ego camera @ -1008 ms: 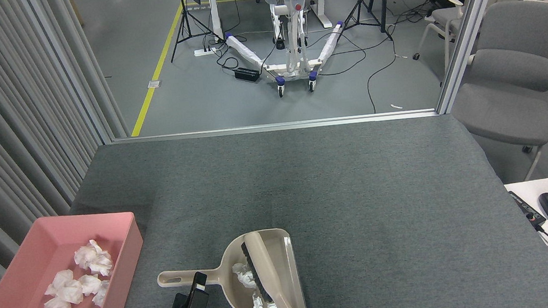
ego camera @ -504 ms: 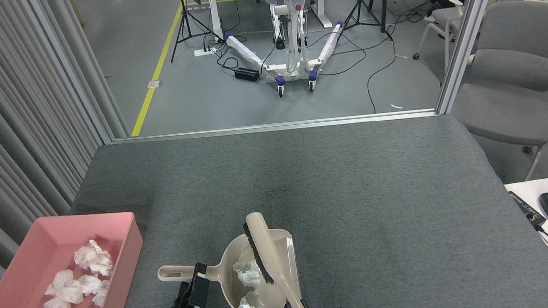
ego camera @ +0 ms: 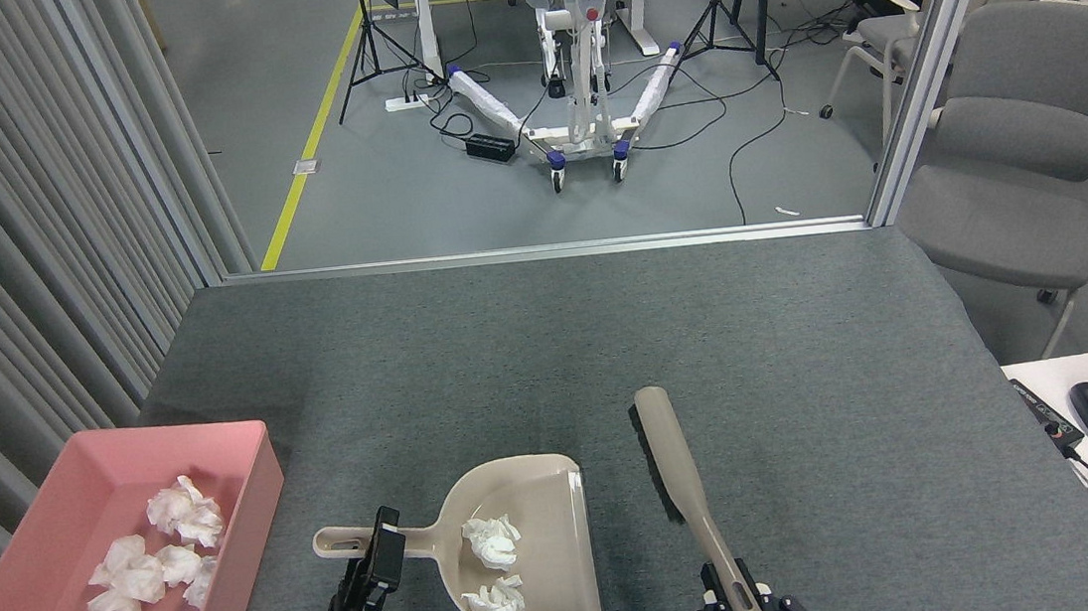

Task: Sweep and dump garbage into bin
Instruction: 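Grasp the dustpan handle with the left hand, withdraw the brush, then lift the dustpan with the left hand and tip it over the pink bin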

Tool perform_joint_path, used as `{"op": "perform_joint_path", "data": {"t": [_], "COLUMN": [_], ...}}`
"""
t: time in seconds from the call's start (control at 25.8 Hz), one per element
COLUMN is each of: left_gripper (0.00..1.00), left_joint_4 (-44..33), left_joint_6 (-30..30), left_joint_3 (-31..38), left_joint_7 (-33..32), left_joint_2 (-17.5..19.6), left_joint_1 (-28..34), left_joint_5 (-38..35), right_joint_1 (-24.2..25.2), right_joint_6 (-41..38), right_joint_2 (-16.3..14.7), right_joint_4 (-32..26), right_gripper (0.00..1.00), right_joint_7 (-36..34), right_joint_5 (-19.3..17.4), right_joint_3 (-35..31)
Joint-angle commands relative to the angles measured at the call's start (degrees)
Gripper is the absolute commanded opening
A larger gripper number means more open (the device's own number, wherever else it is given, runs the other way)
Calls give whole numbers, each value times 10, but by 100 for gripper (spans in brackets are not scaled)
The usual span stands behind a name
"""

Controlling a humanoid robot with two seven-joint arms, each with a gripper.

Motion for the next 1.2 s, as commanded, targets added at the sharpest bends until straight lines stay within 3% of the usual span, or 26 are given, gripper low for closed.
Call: {"op": "perform_joint_path", "data": {"t": [0.0, 0.19, 0.47, 0.7, 0.97, 1.16], "left_gripper": [68, 30, 0, 0, 0, 0], "left_joint_4": [5, 4, 19, 33, 13, -56], "left_joint_6": [-6, -63, -109, -134, -127, -66], "left_joint_3": [14, 18, 18, 19, 20, 17], "left_joint_7": [4, 7, 7, 43, 60, 59], "left_joint_2": [1, 5, 6, 4, 6, 28], "left_joint_1": [-4, 5, 7, 12, 9, 14], "left_joint_5": [0, -1, -1, 7, 128, 179], "right_joint_1": [1, -4, -6, -9, -11, -14], "right_joint_6": [-23, -28, -28, -28, -29, -28], "right_joint_2": [-17, -24, -20, -16, -17, -17], "right_joint_4": [7, 36, 57, 70, 96, 96], "right_gripper": [0, 0, 0, 0, 0, 0], "right_joint_7": [0, -5, -8, -9, -25, -24], "right_joint_5": [-3, -5, -4, -3, -1, -1], "right_joint_3": [-48, -65, -64, -61, -61, -61]}}
